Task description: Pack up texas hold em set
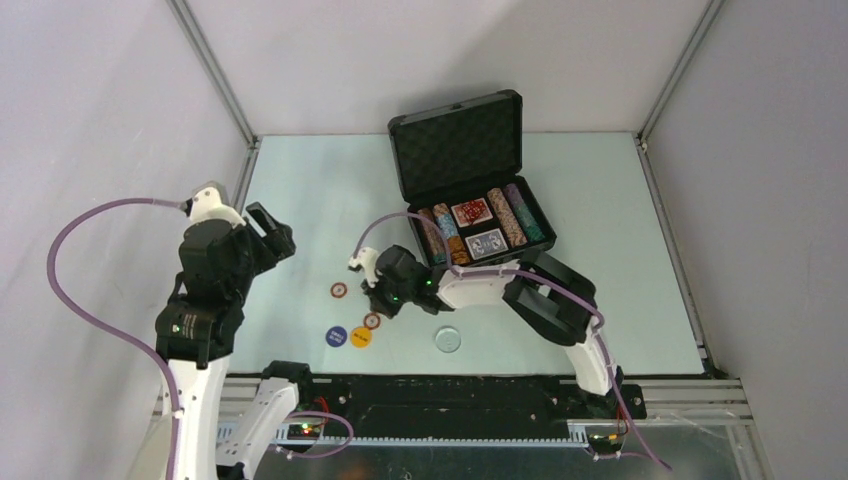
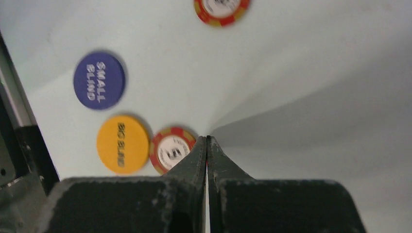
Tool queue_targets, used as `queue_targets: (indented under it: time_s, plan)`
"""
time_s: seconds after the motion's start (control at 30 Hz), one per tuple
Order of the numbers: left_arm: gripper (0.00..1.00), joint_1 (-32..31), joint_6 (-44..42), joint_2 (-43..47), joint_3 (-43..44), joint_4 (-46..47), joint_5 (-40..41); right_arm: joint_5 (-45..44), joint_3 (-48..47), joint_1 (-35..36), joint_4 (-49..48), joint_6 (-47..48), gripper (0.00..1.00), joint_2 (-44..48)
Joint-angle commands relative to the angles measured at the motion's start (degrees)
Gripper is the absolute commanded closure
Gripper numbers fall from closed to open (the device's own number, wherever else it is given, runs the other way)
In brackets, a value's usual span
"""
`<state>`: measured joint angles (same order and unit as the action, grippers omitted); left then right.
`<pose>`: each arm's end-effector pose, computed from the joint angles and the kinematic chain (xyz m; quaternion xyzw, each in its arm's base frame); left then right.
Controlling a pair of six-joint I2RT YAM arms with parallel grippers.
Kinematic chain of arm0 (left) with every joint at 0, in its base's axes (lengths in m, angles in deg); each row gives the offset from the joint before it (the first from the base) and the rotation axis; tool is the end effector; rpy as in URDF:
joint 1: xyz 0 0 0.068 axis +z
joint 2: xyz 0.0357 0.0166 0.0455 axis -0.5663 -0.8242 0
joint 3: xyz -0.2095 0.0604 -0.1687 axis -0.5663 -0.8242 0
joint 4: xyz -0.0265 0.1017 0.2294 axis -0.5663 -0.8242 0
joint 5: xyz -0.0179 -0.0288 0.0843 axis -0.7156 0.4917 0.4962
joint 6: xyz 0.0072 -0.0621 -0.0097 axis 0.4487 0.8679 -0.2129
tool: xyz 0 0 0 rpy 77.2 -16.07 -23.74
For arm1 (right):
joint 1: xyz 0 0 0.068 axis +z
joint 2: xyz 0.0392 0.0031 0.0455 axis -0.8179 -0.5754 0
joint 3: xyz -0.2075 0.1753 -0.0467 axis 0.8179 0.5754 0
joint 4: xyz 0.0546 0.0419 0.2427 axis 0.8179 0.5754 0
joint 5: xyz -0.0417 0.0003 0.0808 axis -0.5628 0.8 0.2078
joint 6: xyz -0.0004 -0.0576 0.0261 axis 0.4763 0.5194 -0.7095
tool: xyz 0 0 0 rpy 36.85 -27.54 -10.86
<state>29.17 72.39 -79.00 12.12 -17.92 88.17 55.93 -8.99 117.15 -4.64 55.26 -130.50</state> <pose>0.1057 0.0006 0.3970 -0.2032 0.8134 -0.0551 0.5423 0.2040 0.4104 0.1431 -0.4848 0.7559 0.3134 0.3089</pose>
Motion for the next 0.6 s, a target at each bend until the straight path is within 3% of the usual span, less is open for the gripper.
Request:
queue_targets:
  time_s: [0.0, 0.2, 0.57]
  plan:
    - [0.26, 0.4, -0.9, 0.7, -0.1, 1.5, -2.1, -6.3, 6.6, -0.8, 7.3, -2.6, 0.99, 4.8]
    - [0.26, 0.5, -0.5, 0.9, -0.2, 1.5, -3.2, -7.1, 2.7, -0.8, 5.5, -2.9, 0.83, 8.4]
    - [0.25, 0.4, -0.9, 1.8, 1.3, 1.4, -4.6, -1.5, -34.7, 0.4, 17.6, 0.5, 0.53, -9.9]
